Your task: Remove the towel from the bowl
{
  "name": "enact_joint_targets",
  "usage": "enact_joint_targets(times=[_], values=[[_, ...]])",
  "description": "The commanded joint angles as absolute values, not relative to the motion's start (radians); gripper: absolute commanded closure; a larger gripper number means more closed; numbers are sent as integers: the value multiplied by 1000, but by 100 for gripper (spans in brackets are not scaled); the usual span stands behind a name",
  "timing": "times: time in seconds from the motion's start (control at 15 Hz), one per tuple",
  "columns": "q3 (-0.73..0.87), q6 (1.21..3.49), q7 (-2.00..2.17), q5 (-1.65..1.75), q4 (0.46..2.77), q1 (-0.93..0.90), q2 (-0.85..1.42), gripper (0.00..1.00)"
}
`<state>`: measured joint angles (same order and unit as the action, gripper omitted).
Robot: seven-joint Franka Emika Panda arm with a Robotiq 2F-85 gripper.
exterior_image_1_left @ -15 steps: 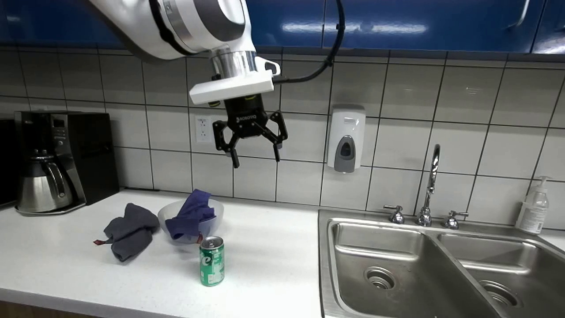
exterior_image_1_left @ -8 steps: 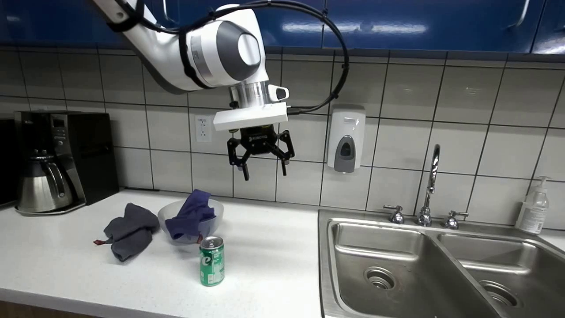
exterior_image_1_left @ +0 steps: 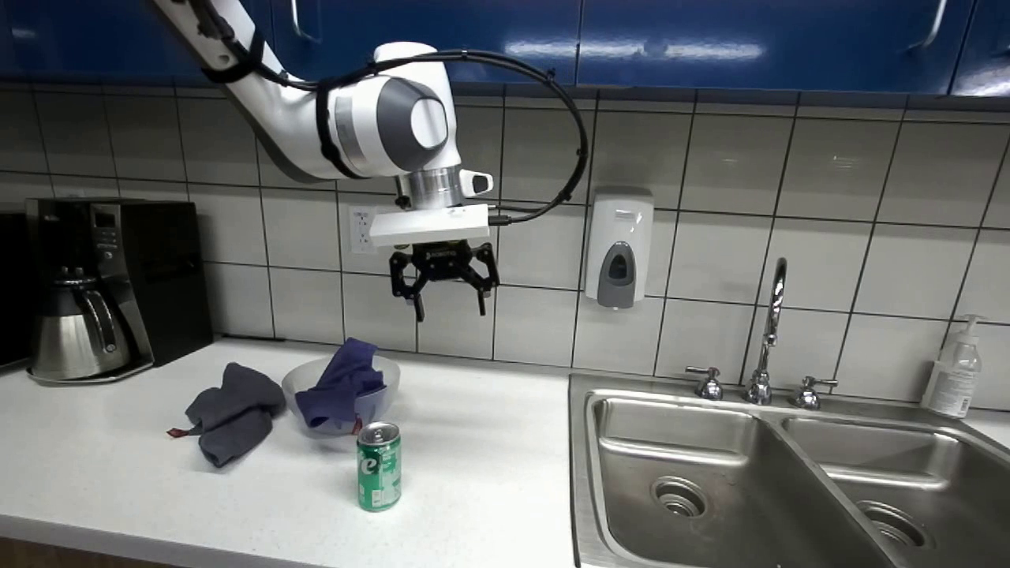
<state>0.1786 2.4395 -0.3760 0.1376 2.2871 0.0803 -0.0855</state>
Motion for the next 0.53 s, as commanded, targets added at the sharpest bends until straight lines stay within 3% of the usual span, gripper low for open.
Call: enact_joint_targets(times=[0.0,0.47], values=[[151,2489,-379,119,2258,80,-23,0],[90,2587,-392,66,2258,61,44,0]])
